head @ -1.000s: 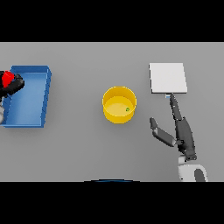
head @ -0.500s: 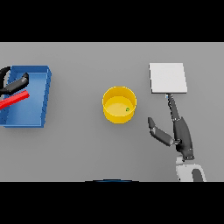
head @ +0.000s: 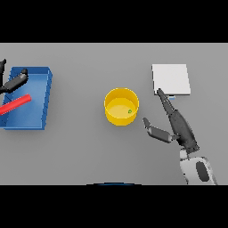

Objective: Pick up the red beaker and tilt it to pour out 1 green nut into yellow bowl. Pick up the yellow bowl and place it on the metallic measuring scale.

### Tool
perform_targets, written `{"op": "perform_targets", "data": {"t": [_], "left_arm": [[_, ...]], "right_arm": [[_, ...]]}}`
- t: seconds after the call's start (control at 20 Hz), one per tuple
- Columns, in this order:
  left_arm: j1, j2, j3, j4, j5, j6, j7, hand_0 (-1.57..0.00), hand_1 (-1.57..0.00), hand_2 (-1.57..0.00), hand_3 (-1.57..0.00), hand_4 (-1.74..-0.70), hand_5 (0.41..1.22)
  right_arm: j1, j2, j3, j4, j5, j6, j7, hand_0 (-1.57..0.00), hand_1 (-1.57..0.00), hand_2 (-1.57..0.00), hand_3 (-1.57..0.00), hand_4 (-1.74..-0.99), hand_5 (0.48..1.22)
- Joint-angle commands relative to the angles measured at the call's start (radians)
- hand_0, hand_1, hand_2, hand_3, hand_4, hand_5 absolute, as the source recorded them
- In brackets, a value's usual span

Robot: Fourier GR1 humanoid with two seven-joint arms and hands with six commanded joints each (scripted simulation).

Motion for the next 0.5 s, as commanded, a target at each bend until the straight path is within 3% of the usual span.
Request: {"op": "perform_targets", "data": {"t": [0.0,0.2,0.45], "left_arm": [[-0.003,-0.002,-0.002,-0.004,0.001,-0.001,0.006,-0.01,-0.01,-0.01,-0.01,-0.79,0.704],[0.0,-0.007,-0.001,-0.005,0.003,0.002,-0.009,0.0,0.0,0.0,0.0,-0.79,0.709],[-0.011,-0.016,-0.011,-0.009,0.002,0.001,0.012,0.0,0.0,0.0,0.0,-0.79,0.719]], "right_arm": [[-0.018,-0.025,0.015,-0.003,0.014,0.031,0.007,0.0,0.0,0.0,0.0,-1.234,0.707],[-0.137,-0.125,0.08,0.04,0.158,0.092,0.067,0.0,0.0,0.0,0.0,-1.282,0.677],[-0.291,-0.201,0.199,0.101,0.297,0.19,0.022,0.0,0.0,0.0,0.0,-1.27,0.664]]}}
